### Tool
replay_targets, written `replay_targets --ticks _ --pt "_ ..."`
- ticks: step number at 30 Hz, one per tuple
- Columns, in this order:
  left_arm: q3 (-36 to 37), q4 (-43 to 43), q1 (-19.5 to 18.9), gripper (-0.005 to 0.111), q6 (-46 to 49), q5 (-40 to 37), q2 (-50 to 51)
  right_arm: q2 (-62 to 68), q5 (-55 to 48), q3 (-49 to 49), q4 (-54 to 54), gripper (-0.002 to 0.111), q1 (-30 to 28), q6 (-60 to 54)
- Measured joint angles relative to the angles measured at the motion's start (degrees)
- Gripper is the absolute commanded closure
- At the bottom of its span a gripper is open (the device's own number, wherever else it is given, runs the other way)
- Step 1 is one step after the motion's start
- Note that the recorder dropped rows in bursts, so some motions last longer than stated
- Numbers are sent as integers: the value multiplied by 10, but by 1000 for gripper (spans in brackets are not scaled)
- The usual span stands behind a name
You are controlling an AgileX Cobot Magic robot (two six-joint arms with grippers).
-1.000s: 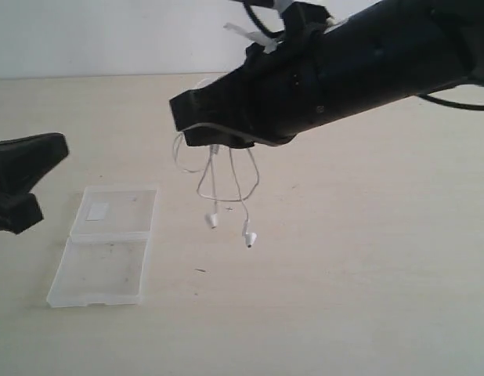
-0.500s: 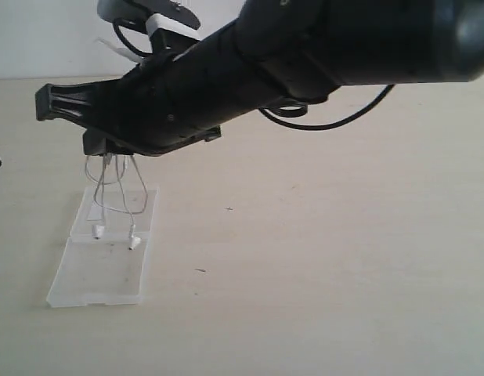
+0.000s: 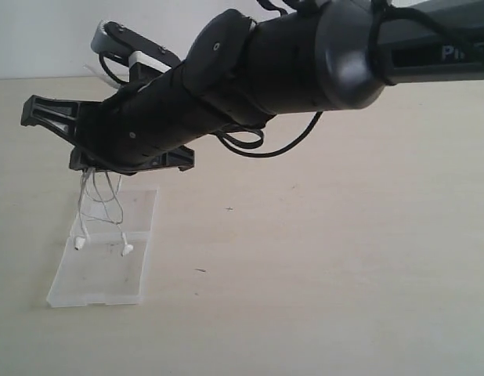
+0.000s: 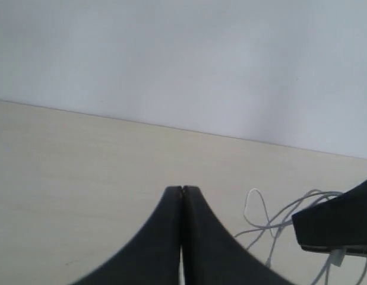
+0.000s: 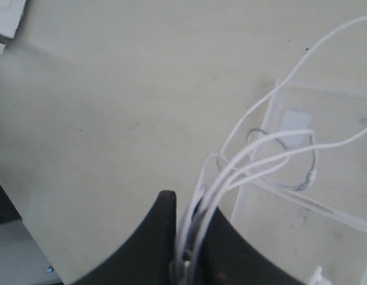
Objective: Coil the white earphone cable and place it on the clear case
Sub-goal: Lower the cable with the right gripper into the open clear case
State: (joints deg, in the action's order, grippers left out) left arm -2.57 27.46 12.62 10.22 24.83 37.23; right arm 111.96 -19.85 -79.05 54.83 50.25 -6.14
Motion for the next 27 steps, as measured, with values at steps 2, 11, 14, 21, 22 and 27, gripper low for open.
replay_targets --ticks 2,11,14,21,22,27 --pt "5 39 0 107 35 1 -18 1 3 -6 2 108 5 3" --pt "23 137 0 107 130 7 -90 5 27 -16 7 108 17 4" --pt "24 146 0 107 143 7 -103 19 31 -16 11 108 17 4" --pt "24 150 0 107 151 8 -107 56 34 -16 20 108 17 6" --pt "24 150 0 107 152 8 -107 59 36 -16 22 108 17 6" --pt "24 150 0 107 152 8 -107 77 40 -16 24 108 17 11"
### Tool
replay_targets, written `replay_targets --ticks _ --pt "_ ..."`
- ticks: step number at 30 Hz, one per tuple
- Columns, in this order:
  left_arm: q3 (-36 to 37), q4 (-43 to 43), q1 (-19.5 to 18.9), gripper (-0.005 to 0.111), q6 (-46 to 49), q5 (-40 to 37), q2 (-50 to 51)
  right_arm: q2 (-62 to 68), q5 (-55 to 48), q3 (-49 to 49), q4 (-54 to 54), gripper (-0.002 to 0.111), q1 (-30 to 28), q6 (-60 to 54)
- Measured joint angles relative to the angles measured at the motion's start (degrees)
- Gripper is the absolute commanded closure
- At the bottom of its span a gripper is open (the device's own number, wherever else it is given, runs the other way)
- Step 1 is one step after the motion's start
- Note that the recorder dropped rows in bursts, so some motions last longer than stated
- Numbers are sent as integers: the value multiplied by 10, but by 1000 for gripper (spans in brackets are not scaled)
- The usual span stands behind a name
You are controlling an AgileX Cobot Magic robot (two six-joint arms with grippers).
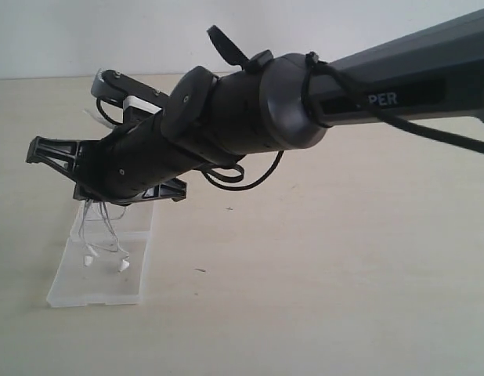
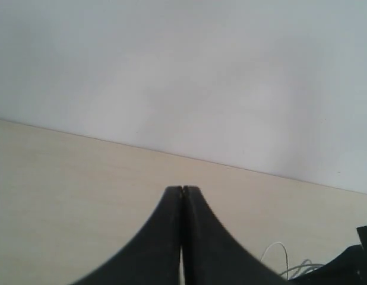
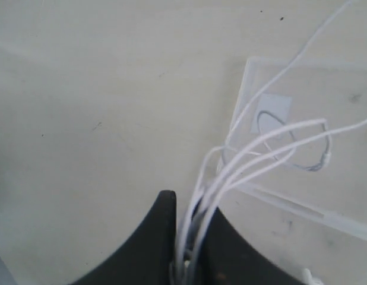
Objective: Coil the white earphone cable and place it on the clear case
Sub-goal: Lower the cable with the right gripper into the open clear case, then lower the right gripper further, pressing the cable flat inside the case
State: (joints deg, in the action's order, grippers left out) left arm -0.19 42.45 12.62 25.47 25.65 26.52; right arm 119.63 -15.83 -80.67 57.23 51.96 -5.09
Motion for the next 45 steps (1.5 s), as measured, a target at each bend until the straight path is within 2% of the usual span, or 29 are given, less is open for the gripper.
replay_targets --ticks 39,45 --pt "0 1 0 107 0 -1 0 48 21 -9 38 108 24 15" --pt "0 1 0 107 0 -2 0 50 8 -34 -8 108 25 36"
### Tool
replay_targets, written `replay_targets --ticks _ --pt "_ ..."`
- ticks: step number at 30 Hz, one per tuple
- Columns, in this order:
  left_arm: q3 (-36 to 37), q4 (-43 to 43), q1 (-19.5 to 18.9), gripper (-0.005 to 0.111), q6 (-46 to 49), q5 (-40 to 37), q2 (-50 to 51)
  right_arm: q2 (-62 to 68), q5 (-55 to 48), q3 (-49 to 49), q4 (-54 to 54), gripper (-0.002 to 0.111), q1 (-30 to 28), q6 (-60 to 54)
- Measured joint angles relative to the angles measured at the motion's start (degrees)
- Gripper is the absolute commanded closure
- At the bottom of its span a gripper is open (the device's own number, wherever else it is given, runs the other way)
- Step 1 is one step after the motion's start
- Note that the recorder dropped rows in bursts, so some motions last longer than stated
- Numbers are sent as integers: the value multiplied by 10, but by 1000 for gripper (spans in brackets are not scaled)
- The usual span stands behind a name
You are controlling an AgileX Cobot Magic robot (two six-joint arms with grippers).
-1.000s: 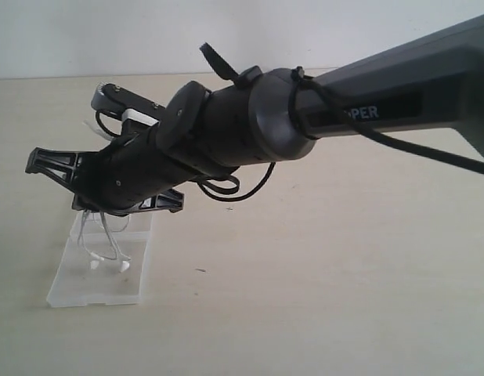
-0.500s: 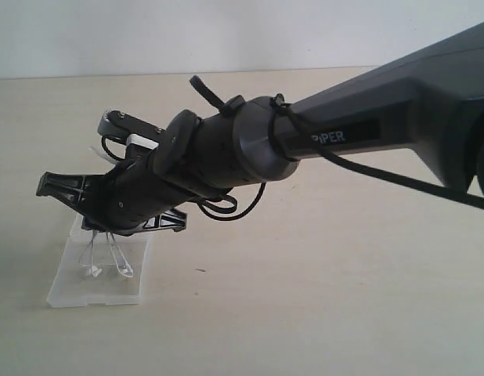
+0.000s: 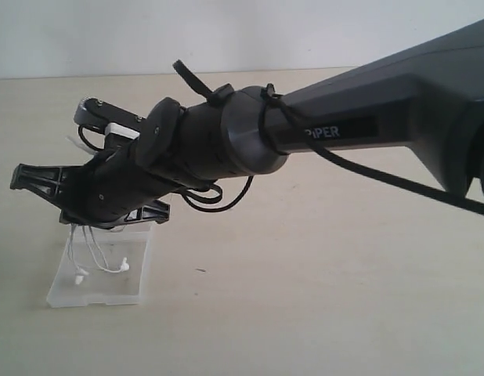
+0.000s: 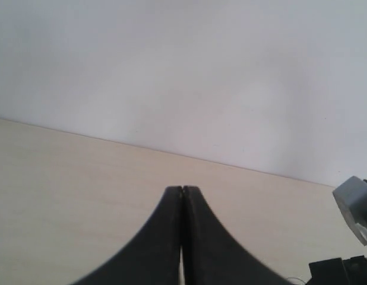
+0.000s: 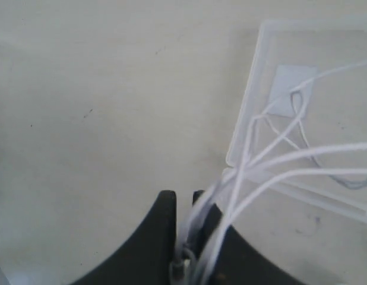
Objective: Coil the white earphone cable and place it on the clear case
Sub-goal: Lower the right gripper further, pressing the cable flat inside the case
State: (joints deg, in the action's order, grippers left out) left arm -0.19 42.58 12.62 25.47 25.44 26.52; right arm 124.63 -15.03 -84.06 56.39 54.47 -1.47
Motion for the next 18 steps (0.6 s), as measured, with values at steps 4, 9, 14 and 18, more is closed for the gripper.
replay_targets --ticks 4,9,14,18 --pt "0 0 0 107 0 0 0 18 -27 1 -37 108 -6 38" --pt "0 0 0 107 0 -1 0 23 -111 -51 -270 108 -9 219" --pt "0 0 0 107 0 -1 0 23 -234 -114 -482 108 -9 401" --pt "0 0 0 107 0 -1 0 24 -244 -136 -489 108 -3 413"
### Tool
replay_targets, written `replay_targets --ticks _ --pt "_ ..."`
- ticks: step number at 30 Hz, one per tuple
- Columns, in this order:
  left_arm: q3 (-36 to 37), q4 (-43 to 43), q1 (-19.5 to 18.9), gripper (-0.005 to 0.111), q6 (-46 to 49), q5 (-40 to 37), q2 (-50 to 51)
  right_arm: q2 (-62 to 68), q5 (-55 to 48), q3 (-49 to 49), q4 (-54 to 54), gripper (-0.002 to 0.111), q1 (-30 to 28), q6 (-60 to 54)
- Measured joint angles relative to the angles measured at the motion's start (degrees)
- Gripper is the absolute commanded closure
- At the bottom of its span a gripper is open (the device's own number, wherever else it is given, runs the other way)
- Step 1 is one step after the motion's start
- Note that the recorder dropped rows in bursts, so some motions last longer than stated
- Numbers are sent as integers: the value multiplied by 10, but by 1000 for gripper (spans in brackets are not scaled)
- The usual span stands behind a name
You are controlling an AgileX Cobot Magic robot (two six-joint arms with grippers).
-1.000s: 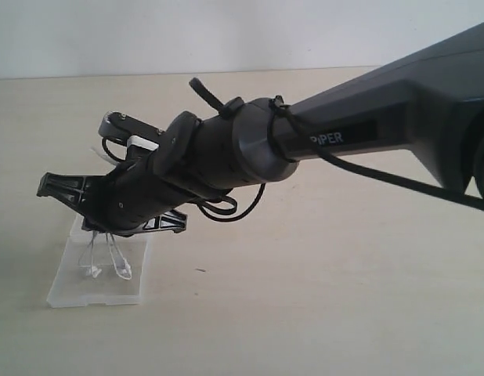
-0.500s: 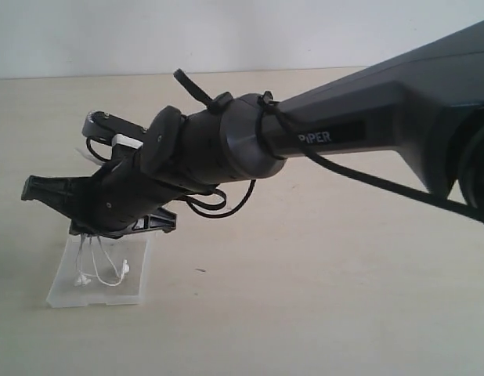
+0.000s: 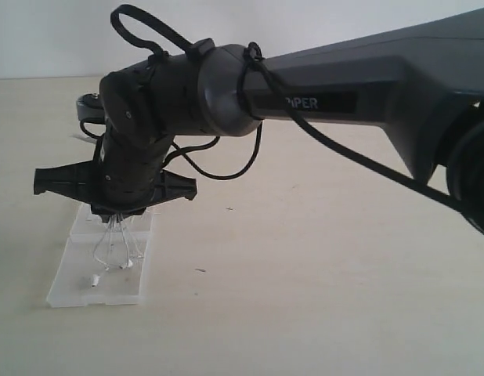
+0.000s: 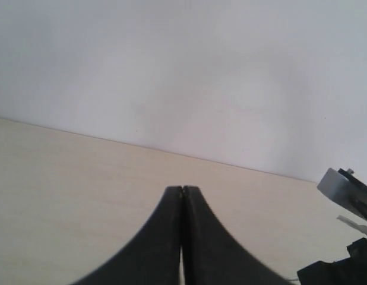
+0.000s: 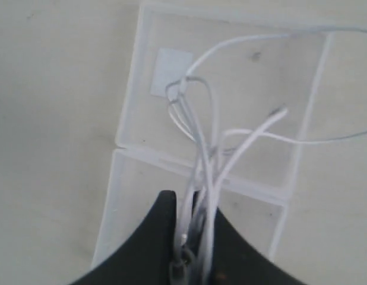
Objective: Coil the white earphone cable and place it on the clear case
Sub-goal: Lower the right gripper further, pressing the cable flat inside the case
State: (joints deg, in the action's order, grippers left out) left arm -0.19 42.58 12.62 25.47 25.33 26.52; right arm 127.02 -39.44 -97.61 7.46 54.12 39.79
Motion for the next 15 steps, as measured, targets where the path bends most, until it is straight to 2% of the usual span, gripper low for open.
replay_targets --ticks 15 --pt "0 0 0 107 0 0 0 42 -8 -20 49 108 11 -19"
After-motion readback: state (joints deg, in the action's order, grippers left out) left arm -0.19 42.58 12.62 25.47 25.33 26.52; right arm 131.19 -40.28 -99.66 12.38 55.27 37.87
